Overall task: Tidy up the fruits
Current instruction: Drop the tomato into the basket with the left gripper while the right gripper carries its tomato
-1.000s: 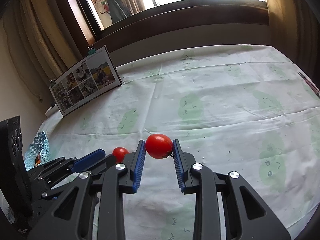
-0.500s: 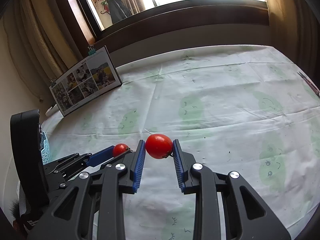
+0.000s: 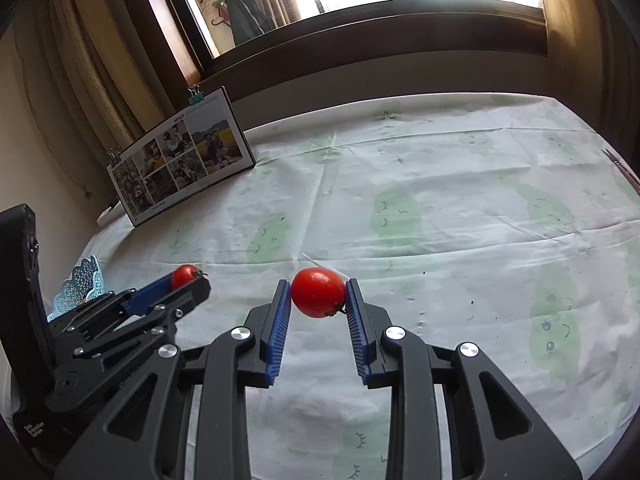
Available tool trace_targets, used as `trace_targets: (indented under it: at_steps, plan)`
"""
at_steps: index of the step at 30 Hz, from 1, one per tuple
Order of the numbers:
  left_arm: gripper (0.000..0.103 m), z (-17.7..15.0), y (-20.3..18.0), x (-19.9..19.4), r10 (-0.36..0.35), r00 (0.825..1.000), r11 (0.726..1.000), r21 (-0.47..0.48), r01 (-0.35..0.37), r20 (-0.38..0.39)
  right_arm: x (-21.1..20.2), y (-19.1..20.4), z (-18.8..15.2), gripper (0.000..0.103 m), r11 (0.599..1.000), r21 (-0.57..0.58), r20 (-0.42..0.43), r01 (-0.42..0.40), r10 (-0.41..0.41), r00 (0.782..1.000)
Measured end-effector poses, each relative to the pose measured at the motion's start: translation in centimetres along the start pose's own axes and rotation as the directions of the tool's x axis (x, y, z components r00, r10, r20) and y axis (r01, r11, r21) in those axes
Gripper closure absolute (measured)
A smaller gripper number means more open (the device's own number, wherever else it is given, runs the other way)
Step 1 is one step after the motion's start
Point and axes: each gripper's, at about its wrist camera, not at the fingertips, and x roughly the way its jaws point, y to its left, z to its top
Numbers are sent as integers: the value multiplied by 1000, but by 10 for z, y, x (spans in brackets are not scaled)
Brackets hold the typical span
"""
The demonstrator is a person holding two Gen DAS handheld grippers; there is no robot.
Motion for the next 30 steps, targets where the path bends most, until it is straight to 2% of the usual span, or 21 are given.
trace_targets:
  at_steps: [8,15,20,30]
  plan:
    - [74,-5,40,-39,120,989,992,-46,-116,91,2,25,-8,75,998,-63,-23,-24,22,999]
    - [74,-12,80,-64,185,975,979,-114,-171,127,0,54,-12,75,993,-98,-33,-67,64,997]
    - [74,-19,106,-78,234,962,965,-155,-212,140,2,81,-13,75,986,-133,-43,-98,93,995]
    - [74,-38,159,-94,310,943,931,-241,-275,121,10,147,-17,75,959,-220,-81,-181,167,983]
